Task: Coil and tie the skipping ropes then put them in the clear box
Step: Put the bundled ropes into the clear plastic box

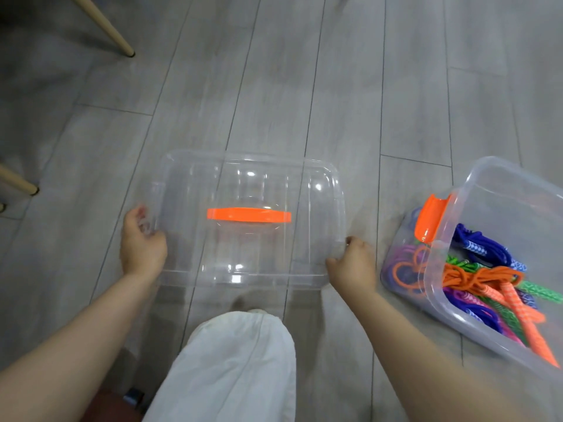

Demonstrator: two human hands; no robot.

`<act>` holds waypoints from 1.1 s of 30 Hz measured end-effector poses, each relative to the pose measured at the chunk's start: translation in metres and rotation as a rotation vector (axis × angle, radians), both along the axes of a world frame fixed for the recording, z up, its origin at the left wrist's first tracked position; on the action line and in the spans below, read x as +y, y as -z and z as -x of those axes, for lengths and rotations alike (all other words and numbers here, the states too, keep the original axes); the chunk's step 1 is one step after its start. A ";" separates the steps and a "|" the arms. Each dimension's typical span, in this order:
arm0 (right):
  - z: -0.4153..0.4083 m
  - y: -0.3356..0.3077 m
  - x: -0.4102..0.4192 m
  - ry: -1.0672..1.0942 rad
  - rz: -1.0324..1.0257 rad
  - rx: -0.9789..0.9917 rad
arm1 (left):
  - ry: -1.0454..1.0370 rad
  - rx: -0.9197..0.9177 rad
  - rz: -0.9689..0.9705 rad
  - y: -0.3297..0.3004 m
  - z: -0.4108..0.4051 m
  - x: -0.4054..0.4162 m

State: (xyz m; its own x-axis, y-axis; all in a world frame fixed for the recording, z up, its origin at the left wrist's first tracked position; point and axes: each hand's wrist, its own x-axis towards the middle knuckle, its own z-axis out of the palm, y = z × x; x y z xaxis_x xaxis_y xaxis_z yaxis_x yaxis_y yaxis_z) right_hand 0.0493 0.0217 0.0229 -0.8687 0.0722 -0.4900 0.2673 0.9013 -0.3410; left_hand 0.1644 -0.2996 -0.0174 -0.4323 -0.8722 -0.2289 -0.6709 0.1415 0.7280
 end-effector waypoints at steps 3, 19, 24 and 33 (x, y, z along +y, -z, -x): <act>-0.008 -0.015 -0.004 0.036 0.071 0.063 | -0.050 0.070 0.049 -0.025 0.006 -0.005; -0.039 -0.135 0.106 0.239 0.197 0.542 | 0.139 0.373 0.105 -0.151 0.090 0.086; -0.042 -0.137 0.188 0.403 0.124 0.587 | 0.327 0.362 0.012 -0.166 0.110 0.168; -0.059 -0.136 0.336 0.582 -0.040 0.529 | 0.644 0.190 -0.172 -0.153 0.112 0.324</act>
